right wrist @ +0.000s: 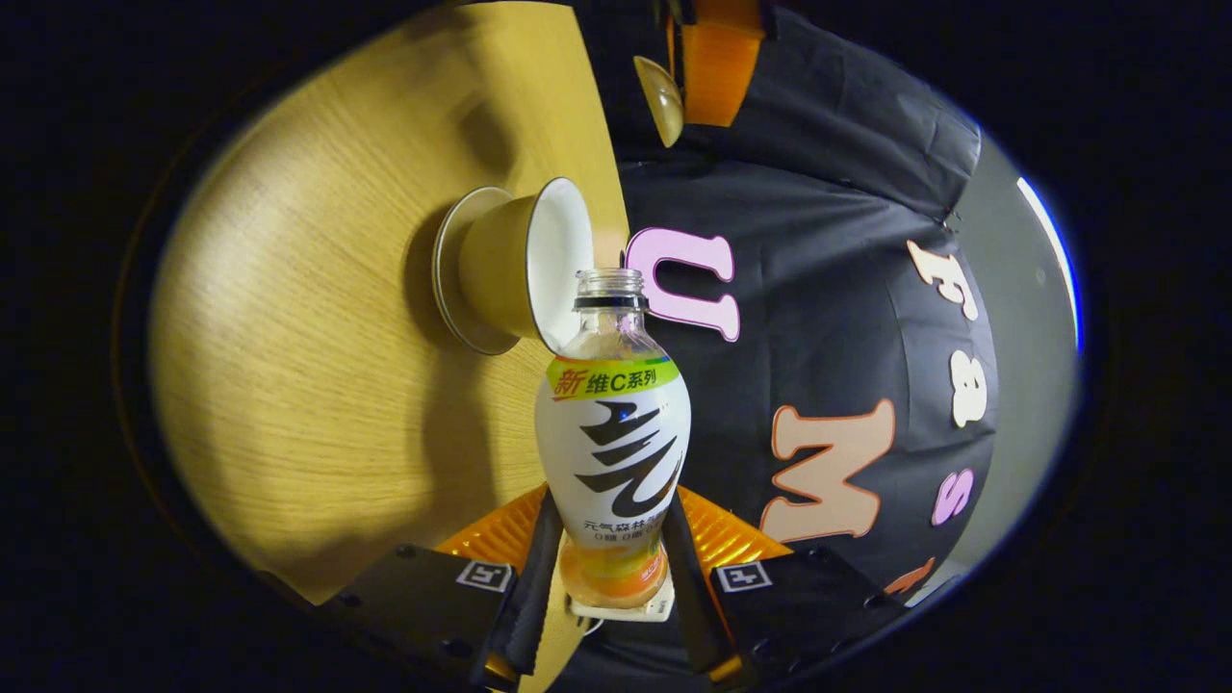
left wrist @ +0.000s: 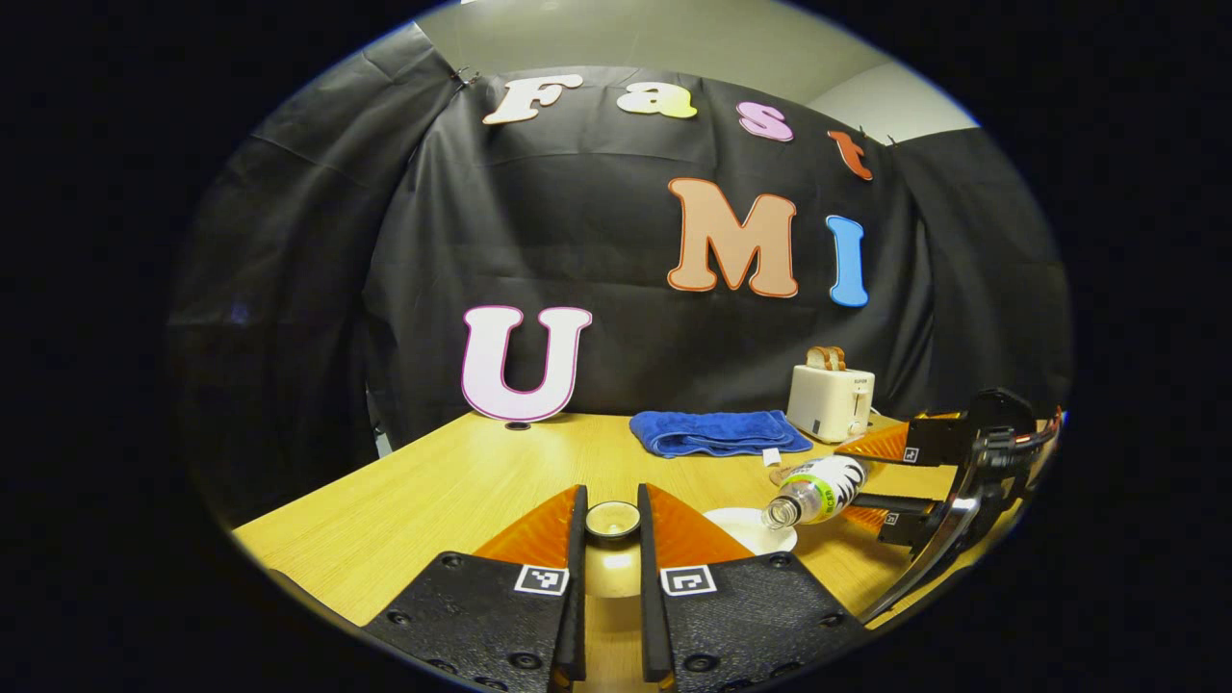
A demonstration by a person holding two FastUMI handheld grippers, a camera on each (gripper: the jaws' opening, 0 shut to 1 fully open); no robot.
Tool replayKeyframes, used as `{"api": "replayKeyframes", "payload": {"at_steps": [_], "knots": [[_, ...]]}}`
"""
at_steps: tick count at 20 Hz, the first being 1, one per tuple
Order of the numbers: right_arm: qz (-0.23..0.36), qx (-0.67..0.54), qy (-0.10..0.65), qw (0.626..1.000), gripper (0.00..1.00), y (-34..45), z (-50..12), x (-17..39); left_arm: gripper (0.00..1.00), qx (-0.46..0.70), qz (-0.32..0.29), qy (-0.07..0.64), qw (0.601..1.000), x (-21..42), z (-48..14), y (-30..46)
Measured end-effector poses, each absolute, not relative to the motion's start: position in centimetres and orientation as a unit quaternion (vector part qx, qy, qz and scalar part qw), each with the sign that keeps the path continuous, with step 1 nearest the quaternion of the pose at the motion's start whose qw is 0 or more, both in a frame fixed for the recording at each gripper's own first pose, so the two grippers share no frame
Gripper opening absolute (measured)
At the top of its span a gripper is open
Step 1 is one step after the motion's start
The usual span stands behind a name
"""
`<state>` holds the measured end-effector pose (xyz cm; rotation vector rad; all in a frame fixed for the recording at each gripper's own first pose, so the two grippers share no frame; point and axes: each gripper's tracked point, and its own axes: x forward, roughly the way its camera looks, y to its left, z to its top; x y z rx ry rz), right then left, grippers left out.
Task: Open the teacup lid with one hand, grasp the water bottle and pour water into the teacup with the other hand; after pouring, place the water bottle on the coaster and then close the teacup lid.
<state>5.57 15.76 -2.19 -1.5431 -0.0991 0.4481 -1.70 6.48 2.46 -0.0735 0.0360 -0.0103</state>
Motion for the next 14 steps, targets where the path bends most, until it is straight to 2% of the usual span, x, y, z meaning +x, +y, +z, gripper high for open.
{"api": "replayKeyframes", "payload": {"at_steps": [8, 14], "knots": [[0.220, -0.543, 0.016, 0.810, 0.62, 15.2, -2.2, 4.1, 0.20, -0.032, -0.033, 0.004, 0.999, -0.8, 3.7, 4.4], [0.234, -0.425, 0.058, 0.873, 0.61, 15.3, -2.2, 3.5, 0.21, -0.049, -0.061, 0.023, 0.997, 0.7, 2.9, 2.3]]}}
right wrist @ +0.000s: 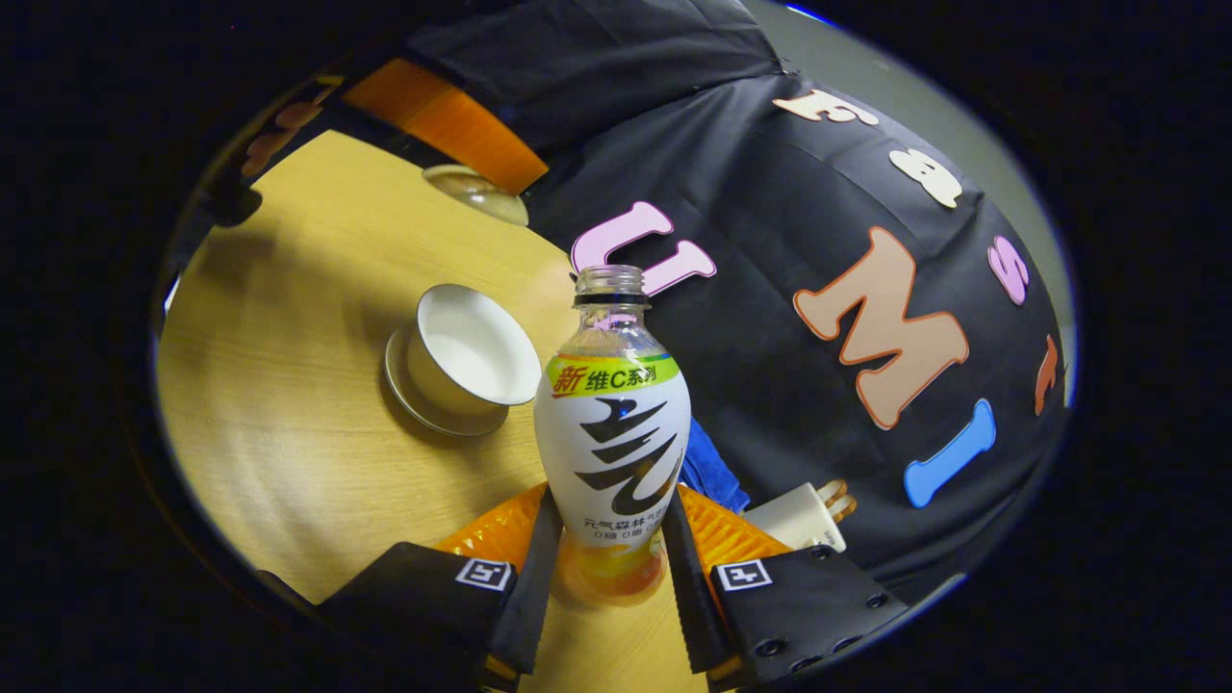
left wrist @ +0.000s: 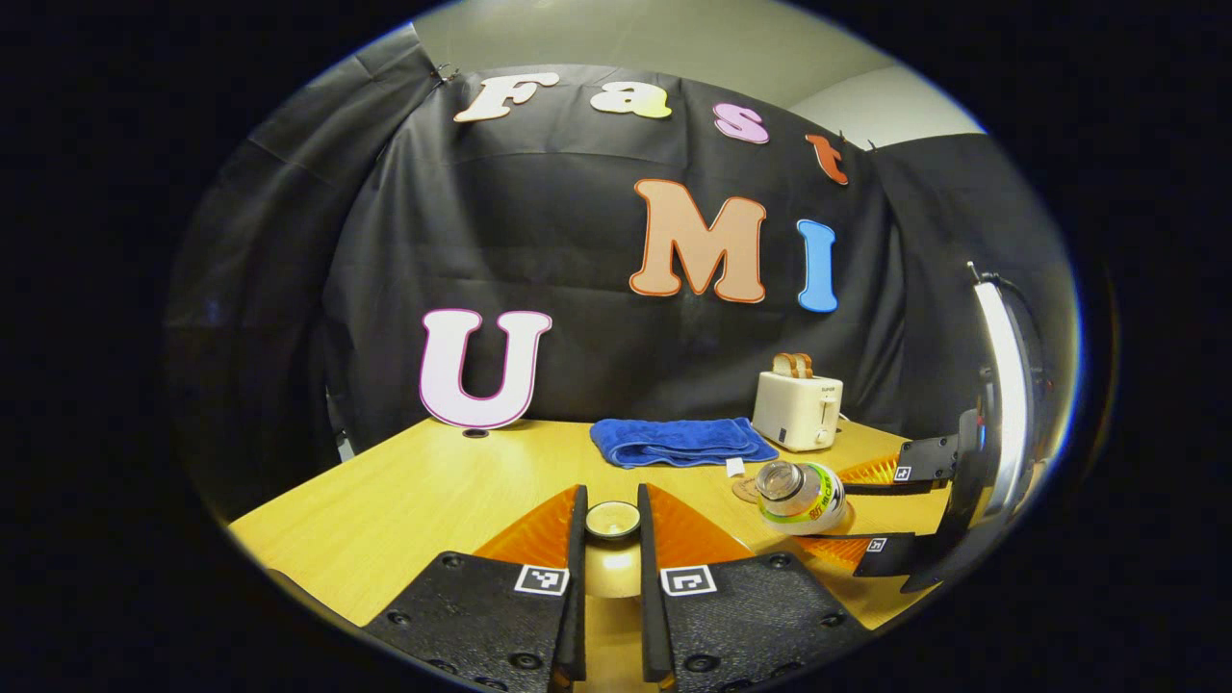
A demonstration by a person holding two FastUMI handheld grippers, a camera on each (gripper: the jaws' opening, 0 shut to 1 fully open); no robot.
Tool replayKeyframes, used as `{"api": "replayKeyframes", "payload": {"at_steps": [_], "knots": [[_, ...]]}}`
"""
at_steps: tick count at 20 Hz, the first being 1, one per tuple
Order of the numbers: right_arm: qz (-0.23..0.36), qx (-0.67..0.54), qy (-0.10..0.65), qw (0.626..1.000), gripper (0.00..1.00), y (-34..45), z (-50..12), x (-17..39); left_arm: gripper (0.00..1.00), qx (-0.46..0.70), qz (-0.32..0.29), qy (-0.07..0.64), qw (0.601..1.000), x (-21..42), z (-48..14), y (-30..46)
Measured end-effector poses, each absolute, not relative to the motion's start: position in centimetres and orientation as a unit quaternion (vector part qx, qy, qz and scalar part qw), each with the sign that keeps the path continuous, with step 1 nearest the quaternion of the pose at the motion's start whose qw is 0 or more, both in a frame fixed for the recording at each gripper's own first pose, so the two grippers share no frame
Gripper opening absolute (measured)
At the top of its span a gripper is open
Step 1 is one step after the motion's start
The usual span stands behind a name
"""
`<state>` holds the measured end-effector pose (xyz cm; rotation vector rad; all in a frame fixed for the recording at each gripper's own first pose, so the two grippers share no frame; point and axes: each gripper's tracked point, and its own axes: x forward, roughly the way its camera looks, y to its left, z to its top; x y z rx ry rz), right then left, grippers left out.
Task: Open the teacup lid with one hand, grasp the water bottle and pour water into the teacup with the other hand; after pouring, place the water bottle on the coaster and then close the teacup lid.
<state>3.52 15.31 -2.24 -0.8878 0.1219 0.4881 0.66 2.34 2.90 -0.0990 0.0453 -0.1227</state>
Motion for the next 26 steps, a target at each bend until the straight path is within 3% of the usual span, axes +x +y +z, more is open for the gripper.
{"api": "replayKeyframes", "payload": {"at_steps": [9, 26], "knots": [[0.247, -0.264, 0.098, 0.927, 0.62, 14.7, -1.2, 3.3, 0.19, -0.049, -0.099, 0.041, 0.993, 2.6, 2.0, -0.9], [0.225, -0.175, 0.090, 0.954, 0.62, 12.6, 1.9, 3.2, 0.20, -0.008, -0.125, 0.081, 0.989, 3.8, -2.1, -4.2]]}}
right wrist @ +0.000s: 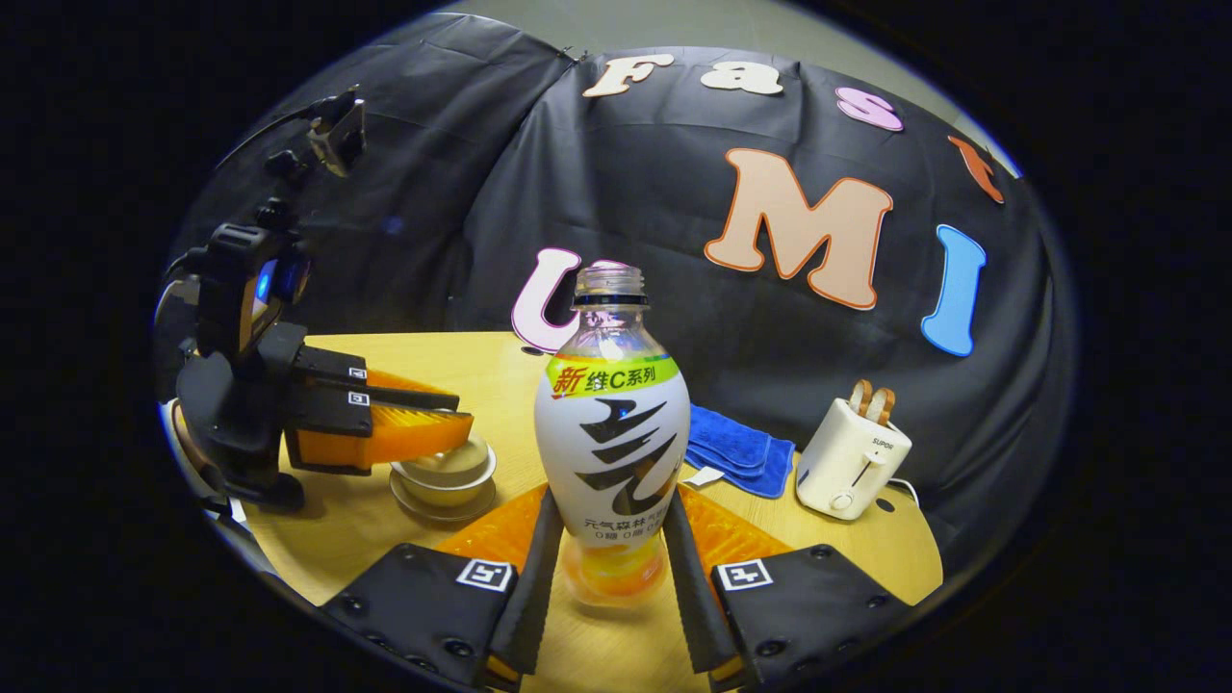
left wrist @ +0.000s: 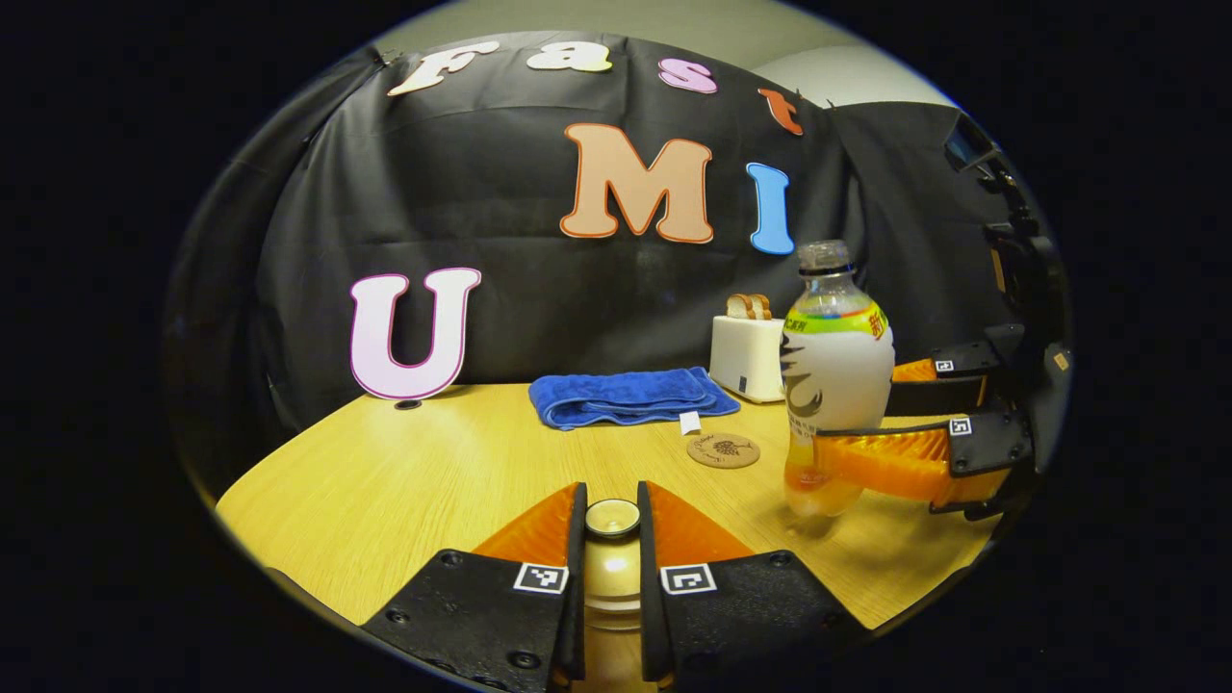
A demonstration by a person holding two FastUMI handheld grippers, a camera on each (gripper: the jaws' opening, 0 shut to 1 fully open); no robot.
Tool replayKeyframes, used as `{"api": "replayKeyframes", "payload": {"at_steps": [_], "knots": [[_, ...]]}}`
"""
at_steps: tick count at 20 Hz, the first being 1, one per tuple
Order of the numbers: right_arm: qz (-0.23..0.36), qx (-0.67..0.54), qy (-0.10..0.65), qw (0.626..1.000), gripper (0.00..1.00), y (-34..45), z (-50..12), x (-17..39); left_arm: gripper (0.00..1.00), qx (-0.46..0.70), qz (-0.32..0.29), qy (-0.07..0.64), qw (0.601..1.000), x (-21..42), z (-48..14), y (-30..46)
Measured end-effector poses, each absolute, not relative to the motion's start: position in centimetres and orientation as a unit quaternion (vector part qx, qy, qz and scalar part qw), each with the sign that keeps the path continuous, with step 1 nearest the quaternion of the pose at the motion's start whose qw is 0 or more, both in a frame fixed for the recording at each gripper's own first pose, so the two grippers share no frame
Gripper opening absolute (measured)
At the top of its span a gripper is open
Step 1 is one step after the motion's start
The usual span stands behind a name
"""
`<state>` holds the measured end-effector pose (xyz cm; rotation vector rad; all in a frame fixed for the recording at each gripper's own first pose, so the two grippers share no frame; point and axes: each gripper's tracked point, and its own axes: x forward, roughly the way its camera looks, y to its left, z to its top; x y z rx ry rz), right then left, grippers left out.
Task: Open the teacup lid with one hand, grasp the water bottle and pour water into the teacup with the other hand; after pouring, place the water bottle on the coaster and then close the teacup lid.
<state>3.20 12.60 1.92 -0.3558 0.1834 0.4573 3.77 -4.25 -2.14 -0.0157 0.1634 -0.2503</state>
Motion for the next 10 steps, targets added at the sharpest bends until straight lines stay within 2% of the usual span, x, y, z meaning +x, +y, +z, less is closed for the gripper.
{"api": "replayKeyframes", "payload": {"at_steps": [5, 10], "knots": [[0.219, -0.171, 0.092, 0.956, 0.61, 12.38, 2.02, 3.31, 0.20, -0.006, -0.132, 0.082, 0.988, 3.67, -2.68, -4.78], [0.213, -0.157, 0.092, 0.960, 0.63, 12.30, 2.19, 4.16, 0.24, -0.005, -0.126, 0.069, 0.990, 3.43, -2.65, -4.41]]}}
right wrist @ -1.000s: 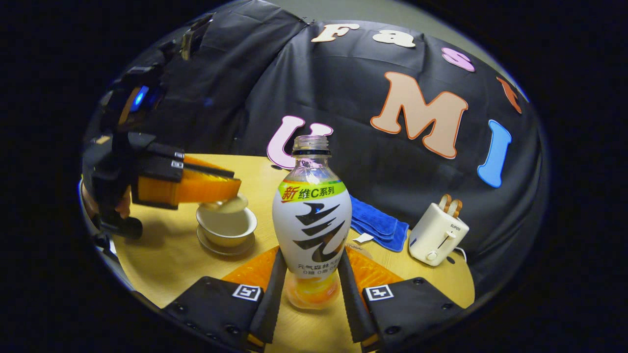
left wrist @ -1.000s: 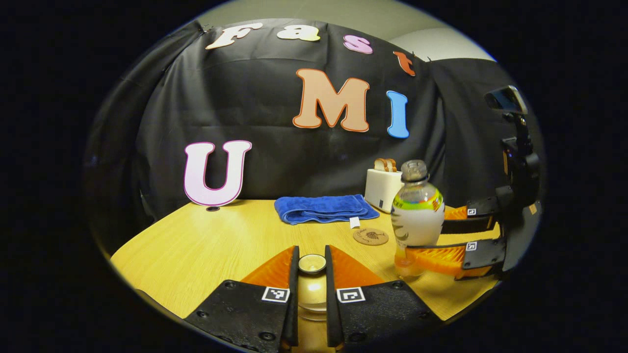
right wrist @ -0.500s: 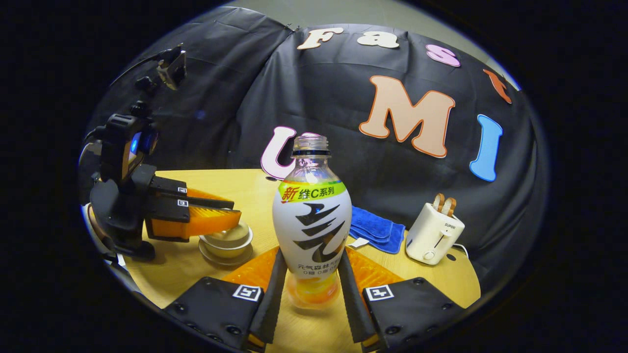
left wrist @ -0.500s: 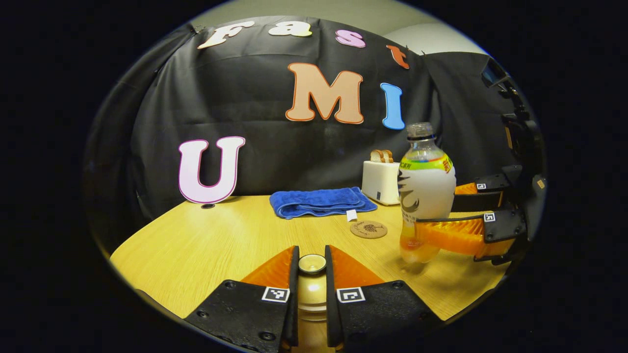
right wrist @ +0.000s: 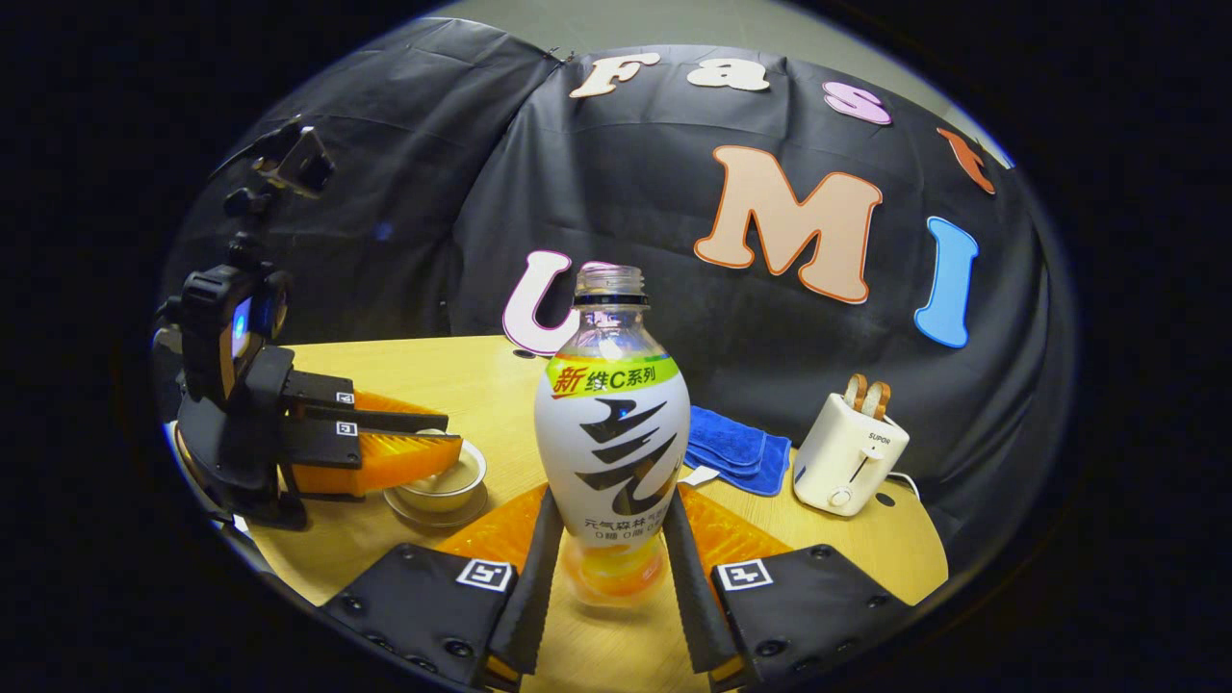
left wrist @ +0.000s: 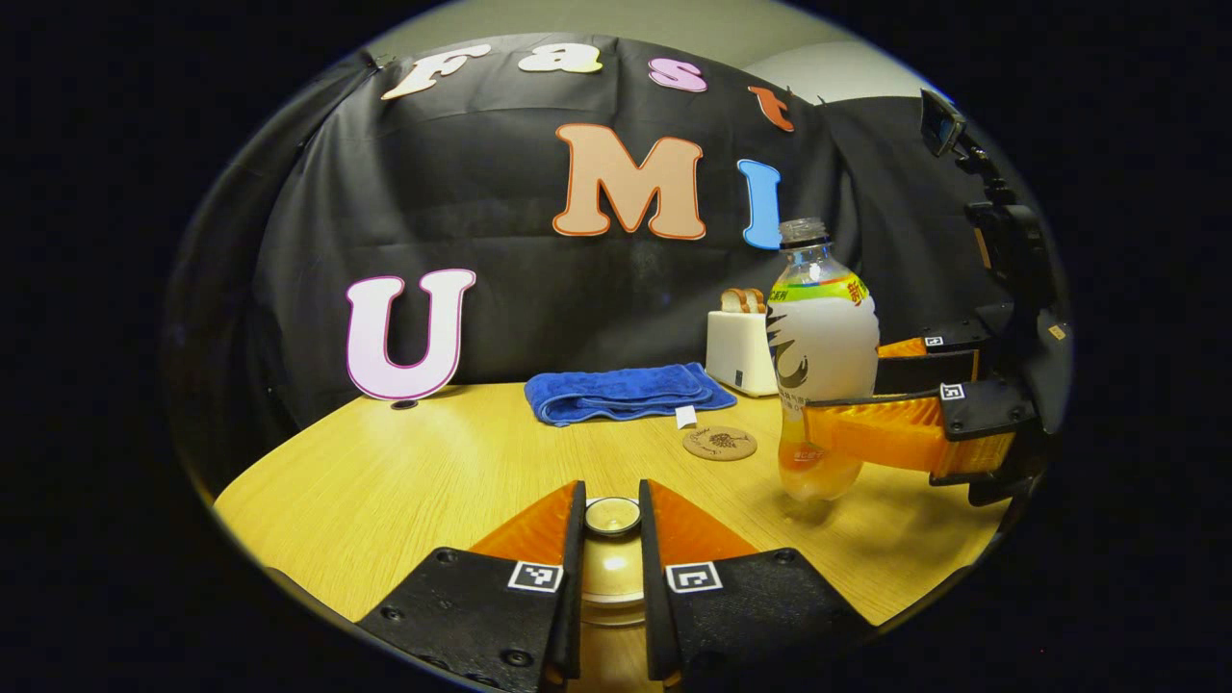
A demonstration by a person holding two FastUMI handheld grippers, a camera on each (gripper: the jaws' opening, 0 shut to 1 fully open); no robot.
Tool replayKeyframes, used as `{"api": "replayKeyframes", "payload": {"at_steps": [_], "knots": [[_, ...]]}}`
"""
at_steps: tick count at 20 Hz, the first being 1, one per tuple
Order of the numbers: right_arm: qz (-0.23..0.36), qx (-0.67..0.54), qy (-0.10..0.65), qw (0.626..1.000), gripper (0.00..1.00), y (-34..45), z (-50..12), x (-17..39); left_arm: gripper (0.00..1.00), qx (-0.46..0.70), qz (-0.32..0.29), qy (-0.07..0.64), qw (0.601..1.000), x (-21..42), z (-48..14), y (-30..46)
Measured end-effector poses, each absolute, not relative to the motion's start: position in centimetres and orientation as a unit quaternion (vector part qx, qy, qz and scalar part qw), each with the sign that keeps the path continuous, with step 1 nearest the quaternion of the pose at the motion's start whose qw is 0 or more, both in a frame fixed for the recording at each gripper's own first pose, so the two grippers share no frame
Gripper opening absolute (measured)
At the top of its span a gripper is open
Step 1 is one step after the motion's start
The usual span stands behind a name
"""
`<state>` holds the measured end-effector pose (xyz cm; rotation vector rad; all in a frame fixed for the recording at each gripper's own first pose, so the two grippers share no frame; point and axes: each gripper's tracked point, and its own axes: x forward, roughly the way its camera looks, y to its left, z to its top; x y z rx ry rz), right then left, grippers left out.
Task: Open the teacup lid with one hand, grasp the water bottle and pour water into the teacup with the other hand; after pouring, place the water bottle on the coaster and then close the teacup lid.
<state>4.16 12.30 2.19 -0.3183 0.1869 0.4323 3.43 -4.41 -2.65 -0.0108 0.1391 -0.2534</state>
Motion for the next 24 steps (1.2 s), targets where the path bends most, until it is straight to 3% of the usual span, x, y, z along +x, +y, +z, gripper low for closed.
{"api": "replayKeyframes", "payload": {"at_steps": [5, 8, 10, 15, 24], "knots": [[0.196, -0.099, 0.094, 0.971, 0.62, 11.4, 2.5, 6.1, 0.35, -0.008, -0.131, 0.045, 0.990, 2.8, -1.7, -4.6], [0.170, -0.058, 0.094, 0.979, 0.62, 10.1, 2.9, 8.2, 0.72, -0.005, -0.119, 0.020, 0.993, 2.6, -0.6, -3.9], [0.141, -0.064, 0.079, 0.985, 0.61, 8.8, 3.2, 10.0, 0.78, 0.003, -0.109, 0.005, 0.994, 2.4, 0.3, -3.3], [0.110, -0.030, 0.086, 0.990, 0.62, 7.9, 1.8, 13.4, 0.89, 0.001, -0.096, -0.026, 0.995, 1.7, 1.8, -2.4], [0.079, 0.001, 0.071, 0.994, 0.62, 8.1, 0.9, 19.4, 0.91, -0.006, -0.084, -0.035, 0.996, 1.3, 2.3, -1.5]]}}
